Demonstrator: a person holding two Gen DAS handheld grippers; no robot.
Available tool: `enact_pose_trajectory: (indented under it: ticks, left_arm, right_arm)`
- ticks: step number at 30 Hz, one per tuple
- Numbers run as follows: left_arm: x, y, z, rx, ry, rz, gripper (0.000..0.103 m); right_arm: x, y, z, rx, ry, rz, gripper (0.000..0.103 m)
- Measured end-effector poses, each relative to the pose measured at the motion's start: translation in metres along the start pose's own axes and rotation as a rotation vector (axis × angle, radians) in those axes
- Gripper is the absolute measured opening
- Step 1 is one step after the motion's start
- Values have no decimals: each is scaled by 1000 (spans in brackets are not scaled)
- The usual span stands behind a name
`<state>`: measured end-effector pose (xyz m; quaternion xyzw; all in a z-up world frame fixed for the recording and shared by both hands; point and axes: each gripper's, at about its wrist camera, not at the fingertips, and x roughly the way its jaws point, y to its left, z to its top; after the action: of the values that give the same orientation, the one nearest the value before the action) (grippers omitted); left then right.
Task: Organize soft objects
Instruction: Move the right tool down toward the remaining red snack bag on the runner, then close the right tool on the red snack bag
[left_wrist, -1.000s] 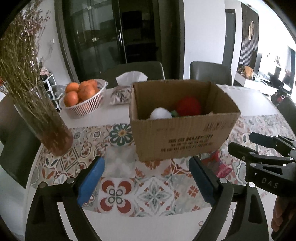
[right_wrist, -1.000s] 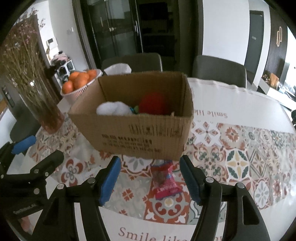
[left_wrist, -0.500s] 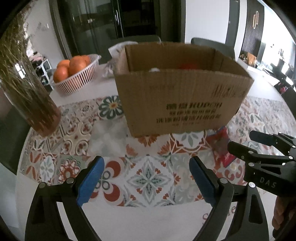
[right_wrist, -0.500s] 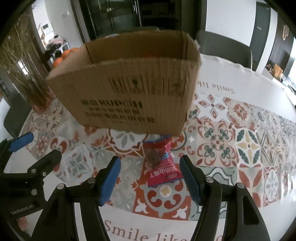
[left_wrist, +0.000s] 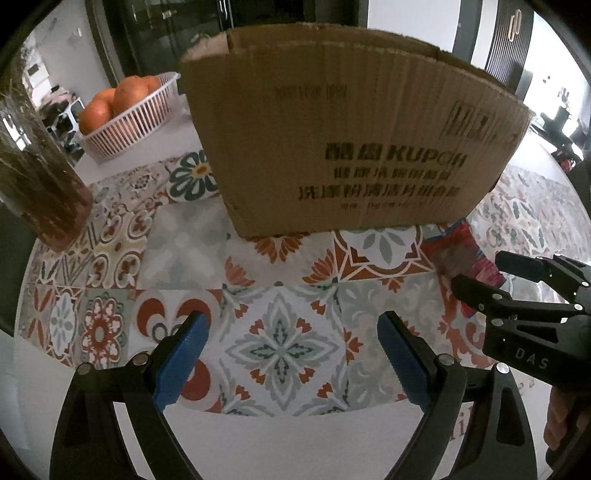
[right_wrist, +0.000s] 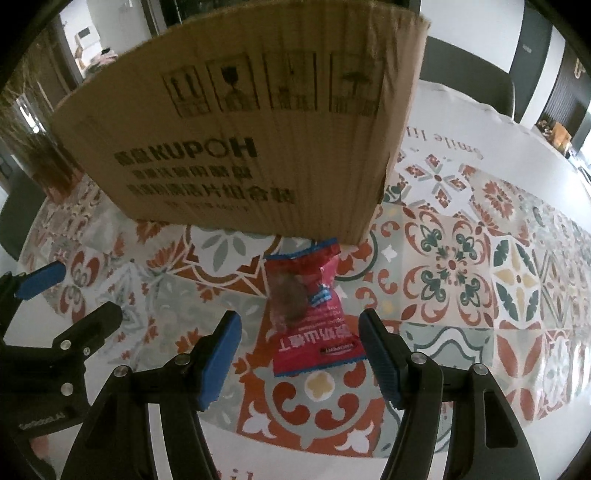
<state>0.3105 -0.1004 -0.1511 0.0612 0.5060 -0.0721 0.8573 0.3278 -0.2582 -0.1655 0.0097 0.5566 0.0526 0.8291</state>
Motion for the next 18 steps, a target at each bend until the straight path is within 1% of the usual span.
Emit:
enact_pose_trajectory:
  ticks: [2, 4, 5, 7, 11, 13, 17, 18]
  left_arm:
    - [6, -1, 1, 0, 10, -4, 91]
    - [10, -1, 1, 2, 16, -8, 85]
    - [12, -1, 1, 2, 20, -10, 83]
    - [17, -1, 1, 6, 30, -13, 77]
    - [24, -1, 2, 5, 47, -31, 69]
    - [27, -1, 2, 2, 52, -44, 60]
    - [33, 0, 3, -5, 59, -60, 51]
    - [35, 0, 4, -6, 59, -61, 48]
  right_arm:
    - [5, 0, 1, 0, 7, -2, 67]
    - [9, -1, 2, -1, 12, -6, 67]
    - [11, -1, 2, -2, 13, -9, 67]
    - [14, -1, 3, -3, 16, -10, 67]
    - [22, 2, 7, -7, 16, -15, 67]
    - [24, 3, 8, -8, 13, -16, 67]
    - [28, 5, 9, -13, 5, -24, 67]
    - [28, 6, 9, -12, 2, -29, 66]
